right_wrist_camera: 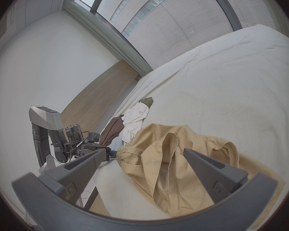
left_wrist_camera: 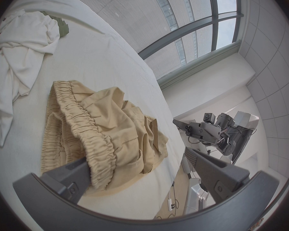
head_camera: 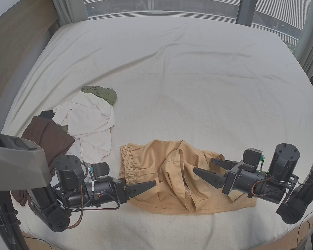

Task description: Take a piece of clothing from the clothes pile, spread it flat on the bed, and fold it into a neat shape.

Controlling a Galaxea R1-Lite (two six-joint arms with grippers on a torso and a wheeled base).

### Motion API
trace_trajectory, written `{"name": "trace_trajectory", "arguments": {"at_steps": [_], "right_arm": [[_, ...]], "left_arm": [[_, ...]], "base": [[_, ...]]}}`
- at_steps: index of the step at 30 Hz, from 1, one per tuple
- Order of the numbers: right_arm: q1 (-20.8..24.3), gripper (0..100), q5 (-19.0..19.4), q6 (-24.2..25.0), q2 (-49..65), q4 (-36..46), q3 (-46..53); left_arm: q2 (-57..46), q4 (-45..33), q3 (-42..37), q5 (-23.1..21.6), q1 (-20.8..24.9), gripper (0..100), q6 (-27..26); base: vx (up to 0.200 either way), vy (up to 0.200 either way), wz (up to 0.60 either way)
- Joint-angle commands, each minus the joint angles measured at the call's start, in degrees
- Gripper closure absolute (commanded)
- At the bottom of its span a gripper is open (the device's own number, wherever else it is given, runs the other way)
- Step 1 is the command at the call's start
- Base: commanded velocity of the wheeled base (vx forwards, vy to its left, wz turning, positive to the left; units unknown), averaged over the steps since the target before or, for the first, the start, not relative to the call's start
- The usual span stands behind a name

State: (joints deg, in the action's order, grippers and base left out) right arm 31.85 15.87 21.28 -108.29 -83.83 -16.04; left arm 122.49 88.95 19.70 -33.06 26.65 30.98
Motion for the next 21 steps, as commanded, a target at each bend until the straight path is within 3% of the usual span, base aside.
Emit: {"name": "trace_trajectory", "arguments": {"at_steps": [1, 7, 8, 14, 21], "right_arm": [[0.05, 0, 0.04, -0.02, -0.08, -0.01, 0.05], [0.05, 0, 0.04, -0.02, -0.08, -0.01, -0.04], [0.14, 0, 0.04, -0.02, -0.17, -0.01, 0.05], [0.14, 0, 0.12, -0.02, -0.34, -0.01, 0.05], [0.67, 0, 0.21, -0.02, -0.52, 0.07, -0.92]], "left_arm": [[2.31, 0.08, 1.04, 0.01, 0.16, 0, -0.13], [3.1, 0.08, 2.01, 0.01, 0.16, 0, -0.04], [3.1, 0.08, 2.27, 0.01, 0.16, 100, -0.04], [3.02, 0.17, 2.45, 0.1, -1.07, 100, 0.14], [-0.94, 0.08, 2.1, 0.1, -5.55, 100, 0.14]], "base": [[0.0, 0.0, 0.0], [0.0, 0.0, 0.0], [0.0, 0.0, 0.0], [0.0, 0.0, 0.0], [0.0, 0.0, 0.0]]}}
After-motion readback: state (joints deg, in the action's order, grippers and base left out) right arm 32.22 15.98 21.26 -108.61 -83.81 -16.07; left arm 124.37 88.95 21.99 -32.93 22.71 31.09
